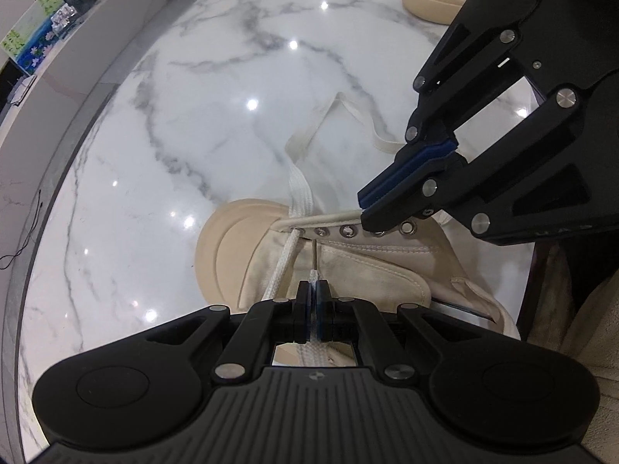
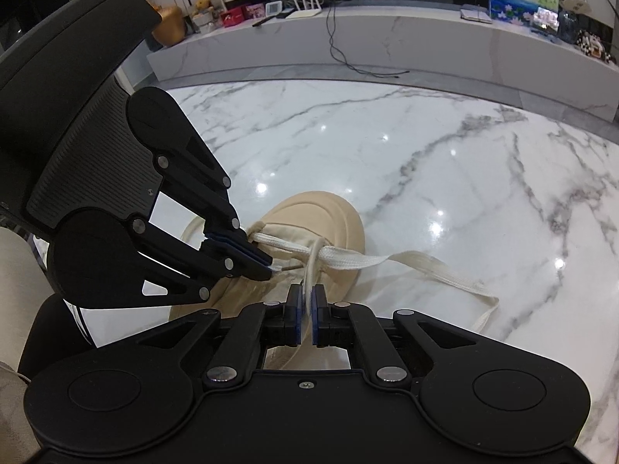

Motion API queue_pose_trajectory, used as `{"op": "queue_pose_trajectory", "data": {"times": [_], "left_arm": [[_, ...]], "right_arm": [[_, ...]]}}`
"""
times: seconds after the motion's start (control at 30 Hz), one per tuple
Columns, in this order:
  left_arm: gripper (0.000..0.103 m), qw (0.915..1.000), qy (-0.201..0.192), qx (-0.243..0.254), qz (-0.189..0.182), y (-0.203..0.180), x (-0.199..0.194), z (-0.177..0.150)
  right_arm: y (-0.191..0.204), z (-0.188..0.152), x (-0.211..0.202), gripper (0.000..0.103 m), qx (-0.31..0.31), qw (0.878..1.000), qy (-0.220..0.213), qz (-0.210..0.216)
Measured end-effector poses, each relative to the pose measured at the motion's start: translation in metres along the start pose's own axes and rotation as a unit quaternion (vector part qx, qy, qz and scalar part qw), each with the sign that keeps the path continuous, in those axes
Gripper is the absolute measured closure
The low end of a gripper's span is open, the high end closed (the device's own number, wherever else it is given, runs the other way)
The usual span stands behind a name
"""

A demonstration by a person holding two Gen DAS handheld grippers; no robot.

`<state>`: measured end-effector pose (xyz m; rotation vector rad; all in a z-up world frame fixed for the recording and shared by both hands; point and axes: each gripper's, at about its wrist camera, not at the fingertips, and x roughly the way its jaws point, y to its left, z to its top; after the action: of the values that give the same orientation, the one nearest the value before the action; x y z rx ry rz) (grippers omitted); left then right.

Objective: Lace up shoes with both hands

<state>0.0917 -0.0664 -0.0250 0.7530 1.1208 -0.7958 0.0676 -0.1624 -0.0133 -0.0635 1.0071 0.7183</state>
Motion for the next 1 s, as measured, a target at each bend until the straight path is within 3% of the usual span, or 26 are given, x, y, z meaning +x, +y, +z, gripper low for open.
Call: {"op": "queue_pose_trajectory", "data": {"times": [1.0], "left_arm": [[0.102, 0.9998, -0.016, 0.012, -0.001, -0.0025, -0.0061, 0.0086]], "right_arm": [[0.0013, 0.0002, -0.0008, 0.099, -0.010, 1.000, 0.002, 0.002]]}}
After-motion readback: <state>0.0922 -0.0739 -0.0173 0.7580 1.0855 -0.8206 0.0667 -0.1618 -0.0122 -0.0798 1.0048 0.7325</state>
